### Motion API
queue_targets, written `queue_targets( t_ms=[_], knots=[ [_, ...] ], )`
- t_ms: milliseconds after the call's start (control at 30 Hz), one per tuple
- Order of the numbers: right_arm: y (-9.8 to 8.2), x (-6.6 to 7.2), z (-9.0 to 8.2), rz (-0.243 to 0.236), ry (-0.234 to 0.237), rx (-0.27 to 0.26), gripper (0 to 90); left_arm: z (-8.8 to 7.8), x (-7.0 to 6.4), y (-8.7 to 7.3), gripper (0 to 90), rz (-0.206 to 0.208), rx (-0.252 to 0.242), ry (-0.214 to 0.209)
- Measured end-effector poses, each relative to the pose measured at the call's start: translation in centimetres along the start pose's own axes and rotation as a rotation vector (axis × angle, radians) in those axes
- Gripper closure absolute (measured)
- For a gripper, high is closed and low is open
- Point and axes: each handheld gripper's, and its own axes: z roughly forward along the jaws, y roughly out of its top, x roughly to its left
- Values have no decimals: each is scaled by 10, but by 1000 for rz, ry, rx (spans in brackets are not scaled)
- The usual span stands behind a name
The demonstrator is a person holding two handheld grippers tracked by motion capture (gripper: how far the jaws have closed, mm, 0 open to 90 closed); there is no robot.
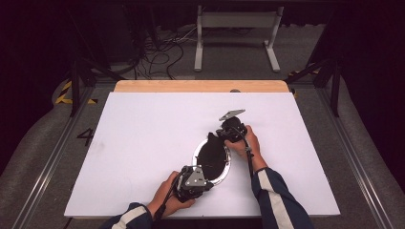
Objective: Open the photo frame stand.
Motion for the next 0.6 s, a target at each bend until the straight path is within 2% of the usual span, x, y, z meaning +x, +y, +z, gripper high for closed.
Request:
queue_targets(
  t_ms=[133,267,367,400,467,567,600],
  knots=[
    [-8,-3,-8,5,-3,8,900,-5,2,-3,900,19,19,3],
    [-21,-8,-20,31,-1,7,900,-10,6,-6,900,9,28,-9],
    [-34,-10,-31,49,-5,2,900,-15,12,-10,900,12,36,-1],
    [-39,-11,-35,60,1,0,900,-16,14,-11,900,-6,34,-3],
    [-50,-14,-44,83,16,-6,900,-17,16,-12,900,-12,36,-3],
    [-62,-14,-55,83,12,-5,900,-18,20,-12,900,-5,48,9],
    [-67,-14,-59,93,13,-12,900,-19,21,-12,900,-19,47,5]
  ],
)
